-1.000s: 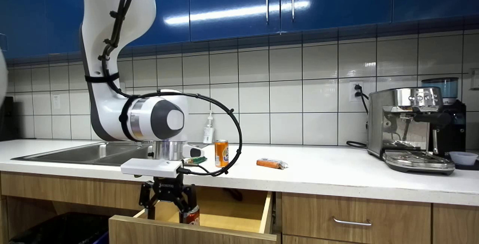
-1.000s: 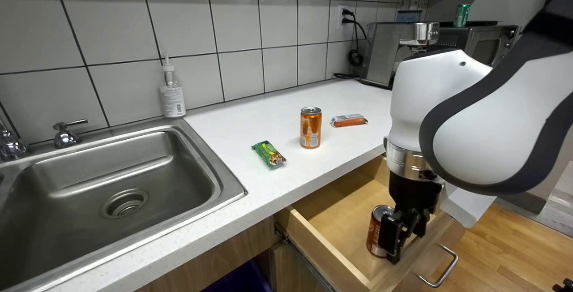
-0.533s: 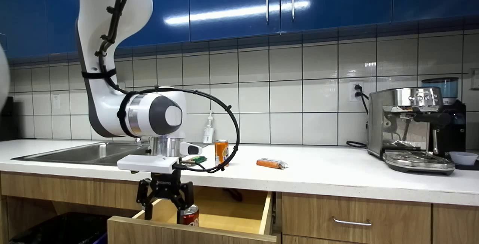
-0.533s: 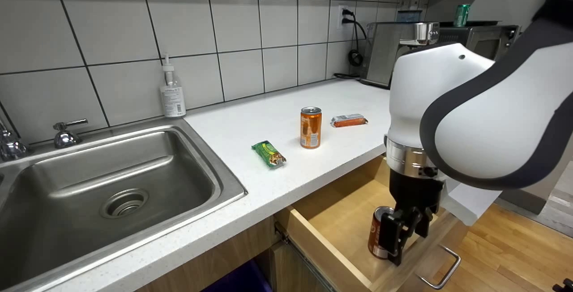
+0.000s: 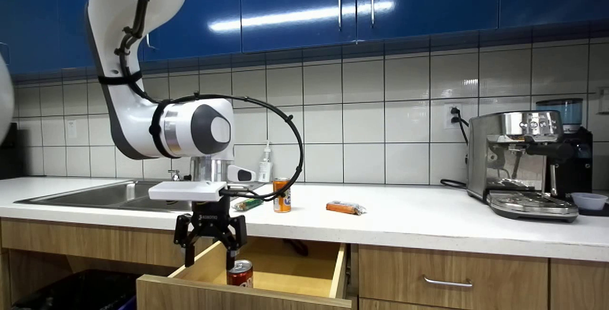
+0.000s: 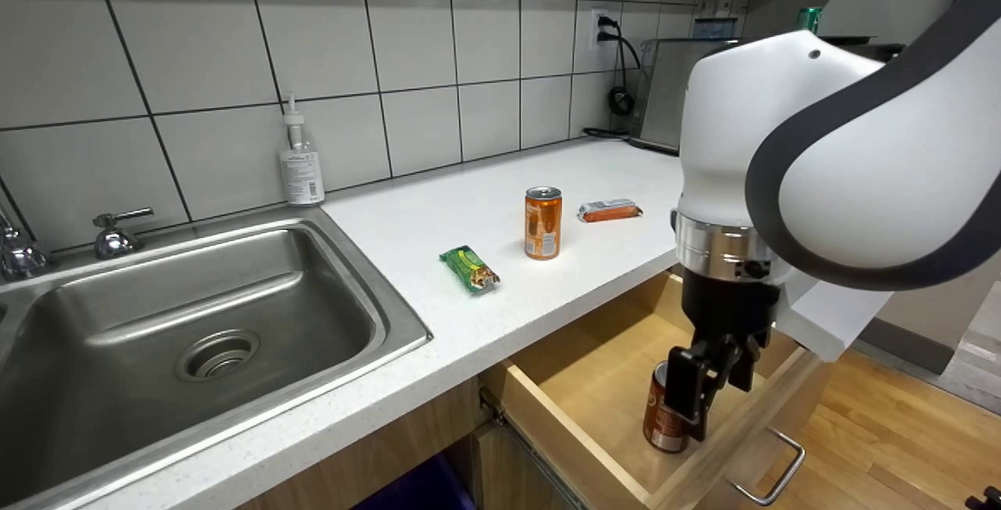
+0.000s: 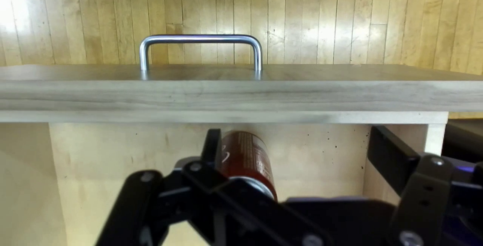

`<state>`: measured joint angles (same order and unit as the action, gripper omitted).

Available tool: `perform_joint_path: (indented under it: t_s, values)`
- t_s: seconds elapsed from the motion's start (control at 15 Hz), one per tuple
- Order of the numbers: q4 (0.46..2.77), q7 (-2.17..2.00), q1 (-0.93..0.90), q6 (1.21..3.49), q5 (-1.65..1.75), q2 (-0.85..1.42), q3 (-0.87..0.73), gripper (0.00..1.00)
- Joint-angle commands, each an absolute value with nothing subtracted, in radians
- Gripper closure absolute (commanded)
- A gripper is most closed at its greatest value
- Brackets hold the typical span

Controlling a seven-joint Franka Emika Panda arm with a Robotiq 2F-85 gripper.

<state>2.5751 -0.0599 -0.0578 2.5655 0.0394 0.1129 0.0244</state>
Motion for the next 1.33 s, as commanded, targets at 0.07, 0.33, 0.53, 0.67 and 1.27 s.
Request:
perform_joint_path:
  t_s: [0.07,0.33,0.53,0.67,1.27]
  values:
    - [2.547,-0.112,-0.055,2.483,0.114,0.038,0.014,0.00]
    - [2.502,-0.102,-0.042,2.458,0.137,0.023,0.006,0.00]
    - [2.451,-0.077,-0.025,2.447,0.140,0.032,-0.010,0.00]
    - [2.413,-0.070,-0.014,2.439,0.148,0.043,-0.023,0.00]
    - [2.439,-0.073,-0.018,2.479,0.128,0.049,-0.017,0.00]
